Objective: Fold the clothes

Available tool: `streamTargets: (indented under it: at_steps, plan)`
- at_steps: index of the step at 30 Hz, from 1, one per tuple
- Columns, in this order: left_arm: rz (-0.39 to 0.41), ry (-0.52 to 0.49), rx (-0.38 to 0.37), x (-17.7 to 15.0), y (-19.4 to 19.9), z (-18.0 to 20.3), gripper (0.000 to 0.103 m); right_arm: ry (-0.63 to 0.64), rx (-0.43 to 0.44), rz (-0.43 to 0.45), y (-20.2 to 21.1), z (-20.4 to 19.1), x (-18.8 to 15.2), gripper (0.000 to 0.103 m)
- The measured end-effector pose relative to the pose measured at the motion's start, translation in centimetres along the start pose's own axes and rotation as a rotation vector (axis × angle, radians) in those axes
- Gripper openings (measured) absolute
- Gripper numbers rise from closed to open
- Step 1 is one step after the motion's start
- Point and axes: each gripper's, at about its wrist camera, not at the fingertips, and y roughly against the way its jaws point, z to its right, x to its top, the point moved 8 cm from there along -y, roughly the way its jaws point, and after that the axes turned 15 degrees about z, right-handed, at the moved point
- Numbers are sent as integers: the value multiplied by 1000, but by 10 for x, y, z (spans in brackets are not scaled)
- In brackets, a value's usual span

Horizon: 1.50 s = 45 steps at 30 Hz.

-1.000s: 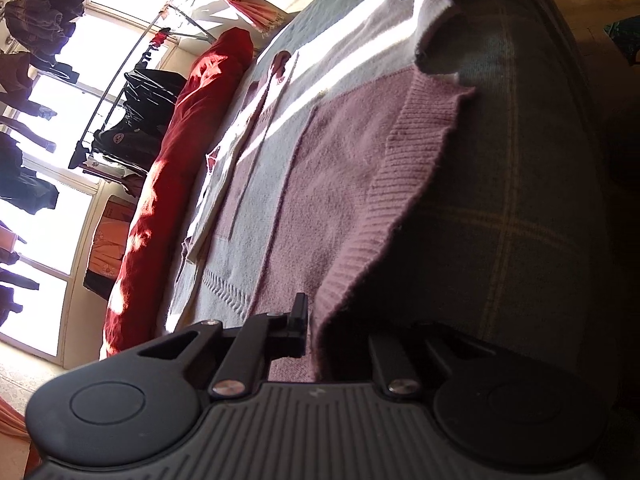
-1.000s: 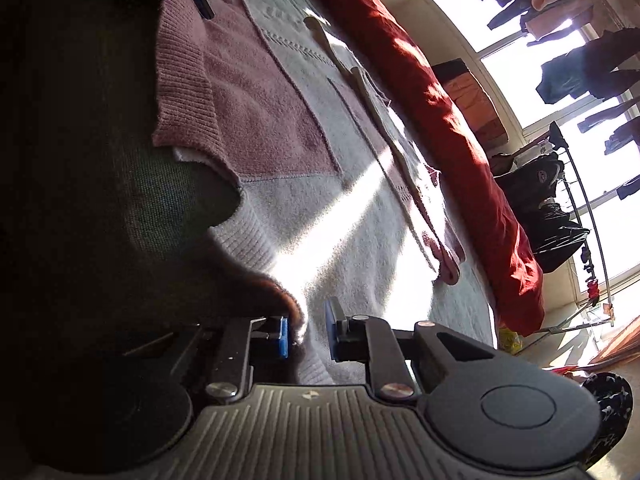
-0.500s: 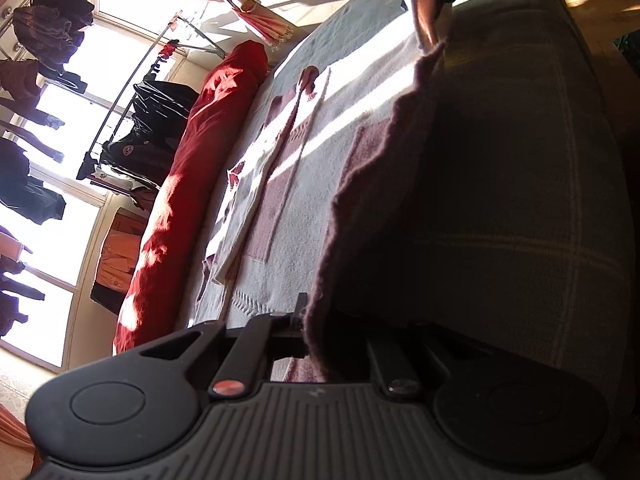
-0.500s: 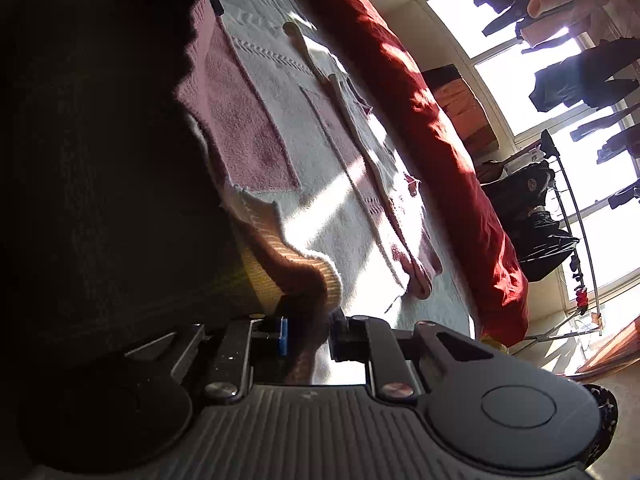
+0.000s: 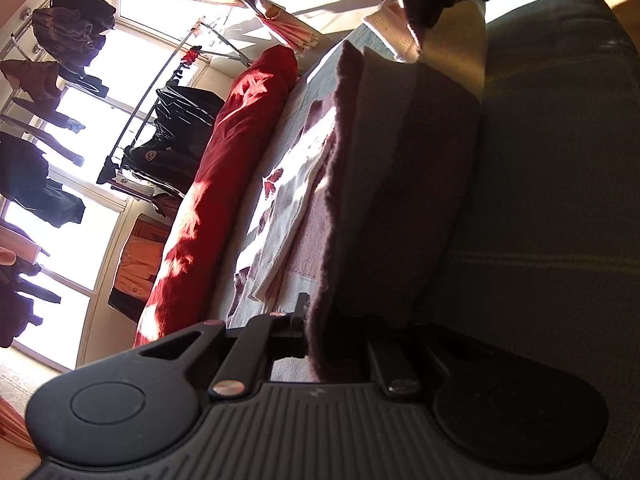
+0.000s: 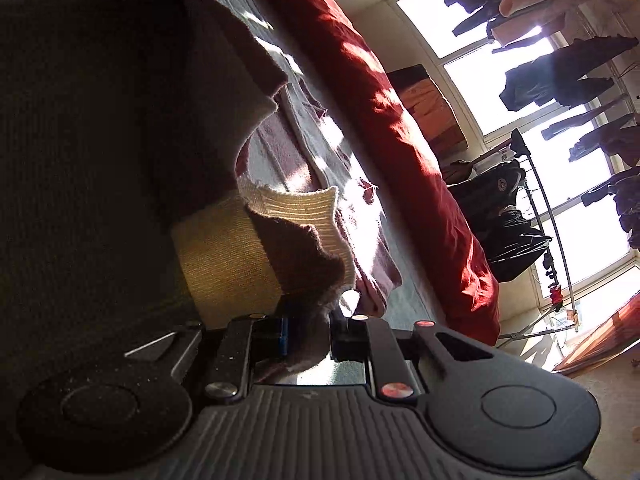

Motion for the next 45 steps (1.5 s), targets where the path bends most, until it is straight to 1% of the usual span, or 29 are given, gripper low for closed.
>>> streamTargets:
  at_steps: [6,11,19,24,29,35,37,41,45]
  plan:
    - [-3,45,15,-7,-28,-19,5,19,-48,-3,-28,20,1,14]
    - [2,63,26,-12,-42,-27,6,34,-51,-20,-44,28,1,11]
    - [1,87,56,-18,-59,-46,7,86,-79,-37,-69,40,2,10]
    - [-9,109,76,-23,-82,-70,7,91,-144,-48,-102,64,5,10]
    - [-36,109,91,-32,-114,-92,7,76,-202,-62,-141,95,8,10]
    - [-59,141,104,-41,-155,-118,7,58,-248,-101,-190,121,7,10]
    - [-62,134,114,-43,-169,-125,7,49,-257,-113,-205,127,7,10]
    - [-77,166,125,-51,-195,-133,7,31,-279,-138,-233,138,5,10]
    - [-100,187,111,-62,-215,-127,7,31,-280,-176,-260,135,-5,10]
